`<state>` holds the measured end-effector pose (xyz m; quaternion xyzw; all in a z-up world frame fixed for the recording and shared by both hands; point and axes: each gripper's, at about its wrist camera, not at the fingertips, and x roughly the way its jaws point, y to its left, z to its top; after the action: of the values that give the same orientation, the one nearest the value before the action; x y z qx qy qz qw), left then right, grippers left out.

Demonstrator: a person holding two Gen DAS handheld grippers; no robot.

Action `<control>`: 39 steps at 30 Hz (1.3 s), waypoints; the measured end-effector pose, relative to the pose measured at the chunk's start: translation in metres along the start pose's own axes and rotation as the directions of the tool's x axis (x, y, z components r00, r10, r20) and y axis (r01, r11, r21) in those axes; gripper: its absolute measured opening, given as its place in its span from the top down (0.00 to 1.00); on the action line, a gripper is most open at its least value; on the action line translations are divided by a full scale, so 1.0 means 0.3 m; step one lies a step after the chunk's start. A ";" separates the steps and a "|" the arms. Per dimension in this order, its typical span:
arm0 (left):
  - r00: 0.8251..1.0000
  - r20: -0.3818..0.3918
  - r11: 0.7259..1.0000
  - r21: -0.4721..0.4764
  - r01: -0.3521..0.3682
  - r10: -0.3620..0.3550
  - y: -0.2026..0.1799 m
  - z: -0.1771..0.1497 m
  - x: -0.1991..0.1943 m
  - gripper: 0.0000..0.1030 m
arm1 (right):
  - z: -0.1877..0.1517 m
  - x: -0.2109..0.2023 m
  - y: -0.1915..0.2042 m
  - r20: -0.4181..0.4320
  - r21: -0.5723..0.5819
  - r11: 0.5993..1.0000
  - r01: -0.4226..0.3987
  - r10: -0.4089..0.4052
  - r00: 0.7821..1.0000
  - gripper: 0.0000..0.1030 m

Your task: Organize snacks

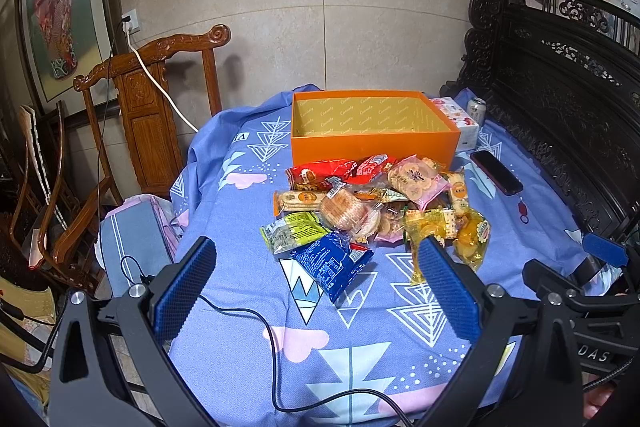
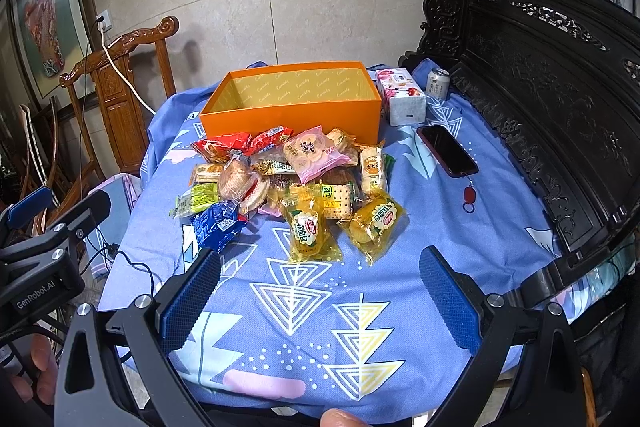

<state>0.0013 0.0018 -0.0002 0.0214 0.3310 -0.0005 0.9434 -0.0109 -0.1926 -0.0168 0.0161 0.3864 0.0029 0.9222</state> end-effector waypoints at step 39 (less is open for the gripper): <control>0.985 -0.139 0.995 0.005 0.099 -0.097 0.182 -0.235 0.497 0.04 | -0.036 0.680 0.012 -0.125 -0.018 0.985 -0.171 0.168 0.978 0.38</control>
<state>0.0745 0.0612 -0.1460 0.0106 0.3964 -0.0475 0.9168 0.1244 -0.1850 -0.1695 0.0357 0.4397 0.0880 0.8931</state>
